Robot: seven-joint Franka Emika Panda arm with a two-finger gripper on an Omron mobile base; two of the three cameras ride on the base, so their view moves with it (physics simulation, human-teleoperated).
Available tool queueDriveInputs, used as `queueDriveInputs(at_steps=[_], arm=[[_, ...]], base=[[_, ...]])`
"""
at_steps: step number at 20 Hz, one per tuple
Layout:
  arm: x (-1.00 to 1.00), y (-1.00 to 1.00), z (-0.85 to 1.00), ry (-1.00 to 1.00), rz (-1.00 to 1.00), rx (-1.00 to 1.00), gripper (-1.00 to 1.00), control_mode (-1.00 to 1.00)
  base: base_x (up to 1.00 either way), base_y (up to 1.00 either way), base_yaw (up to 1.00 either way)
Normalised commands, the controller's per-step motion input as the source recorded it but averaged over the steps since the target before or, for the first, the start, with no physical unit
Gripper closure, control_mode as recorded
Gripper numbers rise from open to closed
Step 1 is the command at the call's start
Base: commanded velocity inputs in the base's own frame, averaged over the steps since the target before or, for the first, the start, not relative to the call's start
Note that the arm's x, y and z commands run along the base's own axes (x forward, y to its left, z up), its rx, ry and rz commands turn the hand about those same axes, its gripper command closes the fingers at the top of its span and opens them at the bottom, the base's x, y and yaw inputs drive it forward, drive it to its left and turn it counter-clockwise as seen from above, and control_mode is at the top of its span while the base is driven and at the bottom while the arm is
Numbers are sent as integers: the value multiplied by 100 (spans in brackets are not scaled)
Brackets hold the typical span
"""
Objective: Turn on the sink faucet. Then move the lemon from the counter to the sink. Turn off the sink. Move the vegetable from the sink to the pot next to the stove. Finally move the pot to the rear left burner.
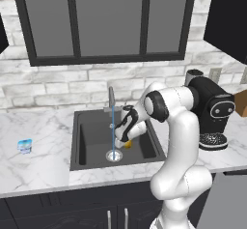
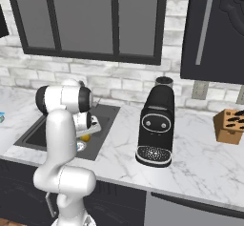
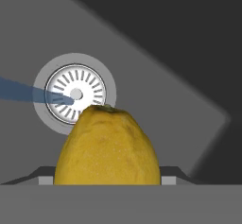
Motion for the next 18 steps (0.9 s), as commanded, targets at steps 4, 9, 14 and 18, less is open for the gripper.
queueDriveInputs(at_steps=[4,9,14,18], arm=[[20,0,-27,4,0,0,100,-100],[21,1,-23,5,0,0,100,-100],[15,12,-19,18,0,-2,100,-100],[9,4,-23,8,0,0,100,-100]], base=[[0,0,0],[0,0,0],[0,0,0],[0,0,0]])
